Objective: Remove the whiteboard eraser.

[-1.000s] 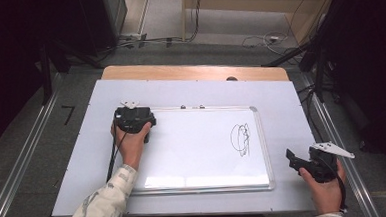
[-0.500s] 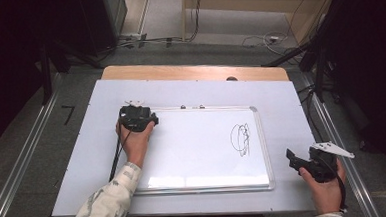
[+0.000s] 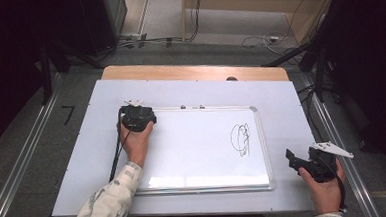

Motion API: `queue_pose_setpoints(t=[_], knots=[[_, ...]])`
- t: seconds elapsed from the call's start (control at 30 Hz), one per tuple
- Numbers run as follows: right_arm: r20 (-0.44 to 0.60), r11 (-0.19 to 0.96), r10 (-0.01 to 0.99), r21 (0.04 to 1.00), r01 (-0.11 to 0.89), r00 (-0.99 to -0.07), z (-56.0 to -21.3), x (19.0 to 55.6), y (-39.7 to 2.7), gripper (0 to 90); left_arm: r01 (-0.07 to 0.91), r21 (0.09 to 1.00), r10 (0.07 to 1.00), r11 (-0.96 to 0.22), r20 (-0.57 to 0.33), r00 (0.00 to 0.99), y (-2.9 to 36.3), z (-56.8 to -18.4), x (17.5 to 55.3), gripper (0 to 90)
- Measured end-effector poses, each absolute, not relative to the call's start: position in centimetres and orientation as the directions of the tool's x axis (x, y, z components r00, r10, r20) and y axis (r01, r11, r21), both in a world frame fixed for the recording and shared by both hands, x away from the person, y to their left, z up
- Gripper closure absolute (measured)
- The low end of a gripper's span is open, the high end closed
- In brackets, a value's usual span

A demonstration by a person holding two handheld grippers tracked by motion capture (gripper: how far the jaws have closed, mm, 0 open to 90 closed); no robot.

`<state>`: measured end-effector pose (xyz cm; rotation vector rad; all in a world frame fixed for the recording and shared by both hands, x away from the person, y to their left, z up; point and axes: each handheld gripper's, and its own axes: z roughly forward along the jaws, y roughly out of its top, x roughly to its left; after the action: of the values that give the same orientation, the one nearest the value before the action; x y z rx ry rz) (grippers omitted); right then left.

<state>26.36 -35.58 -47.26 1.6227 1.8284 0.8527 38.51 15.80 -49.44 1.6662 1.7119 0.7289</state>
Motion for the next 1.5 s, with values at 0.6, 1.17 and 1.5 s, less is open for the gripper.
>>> queue_pose_setpoints(t=[0.6,1.17,1.5], knots=[[0.015,0.068,0.992,0.759,0.647,-0.122,-47.2,26.4,-35.6,17.4,0.658,0.753,0.997,0.025,-0.065,0.036,15.7,-49.3,37.9,40.2],[0.016,0.074,0.991,0.759,0.647,-0.133,-47.3,26.5,-35.4,17.4,0.627,0.779,0.994,0.022,-0.082,0.067,15.8,-47.8,36.3,40.2],[0.016,0.081,0.99,0.755,0.65,-0.142,-47.3,26.7,-35.1,17.4,0.61,0.792,0.991,0.034,-0.105,0.081,15.8,-46.8,35.5,40.1]])
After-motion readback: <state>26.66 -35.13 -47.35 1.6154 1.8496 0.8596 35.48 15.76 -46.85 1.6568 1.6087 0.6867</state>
